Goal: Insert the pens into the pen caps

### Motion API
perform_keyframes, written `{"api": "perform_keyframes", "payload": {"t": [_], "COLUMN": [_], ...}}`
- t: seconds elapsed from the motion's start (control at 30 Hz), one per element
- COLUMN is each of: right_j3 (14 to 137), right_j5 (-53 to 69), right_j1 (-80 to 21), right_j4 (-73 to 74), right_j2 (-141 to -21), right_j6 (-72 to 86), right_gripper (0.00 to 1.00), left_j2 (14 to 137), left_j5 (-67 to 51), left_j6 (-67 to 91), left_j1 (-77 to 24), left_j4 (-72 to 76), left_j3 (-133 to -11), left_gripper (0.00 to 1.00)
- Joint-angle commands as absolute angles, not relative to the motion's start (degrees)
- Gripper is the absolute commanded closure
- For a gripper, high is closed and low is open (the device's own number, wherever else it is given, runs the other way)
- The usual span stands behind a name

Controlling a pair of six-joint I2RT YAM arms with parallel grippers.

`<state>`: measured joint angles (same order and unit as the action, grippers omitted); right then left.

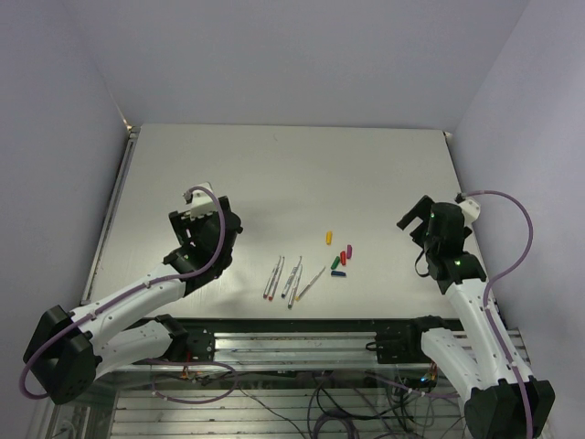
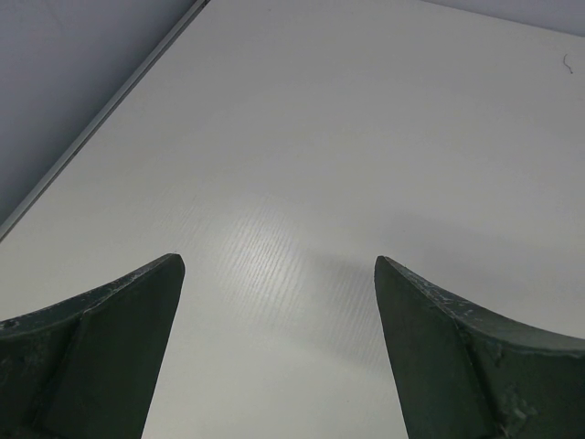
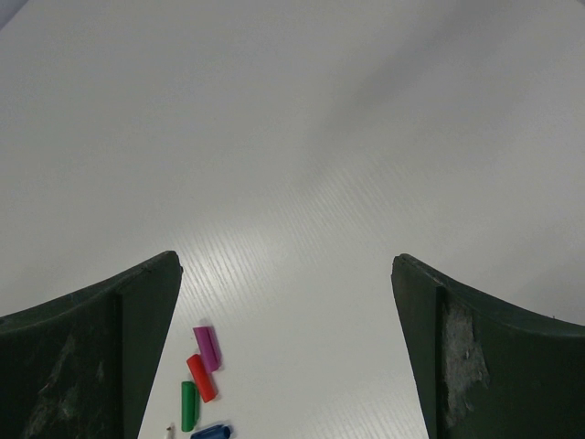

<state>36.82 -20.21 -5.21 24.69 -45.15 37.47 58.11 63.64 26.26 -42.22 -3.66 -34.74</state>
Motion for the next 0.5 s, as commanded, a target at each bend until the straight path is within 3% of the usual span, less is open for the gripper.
{"api": "perform_keyframes", "payload": {"t": [0.0, 0.47], "right_j3": [35.7, 35.8], "right_j5": [-21.7, -17.9], "right_j1": [-5.4, -5.5], "right_j4": [23.6, 21.9], "right_j2": [-43.9, -44.0], "right_j6": [36.6, 35.4], "right_gripper": [0.00, 0.00], "left_j2": [58.5, 56.0], "left_j5": [62.8, 59.2], "left_j6": [25.7, 20.4], "left_j1": [-42.3, -42.5], "left_j4": [-2.0, 0.6], "left_j3": [-36.1, -34.7], "left_gripper": [0.04, 0.04]}}
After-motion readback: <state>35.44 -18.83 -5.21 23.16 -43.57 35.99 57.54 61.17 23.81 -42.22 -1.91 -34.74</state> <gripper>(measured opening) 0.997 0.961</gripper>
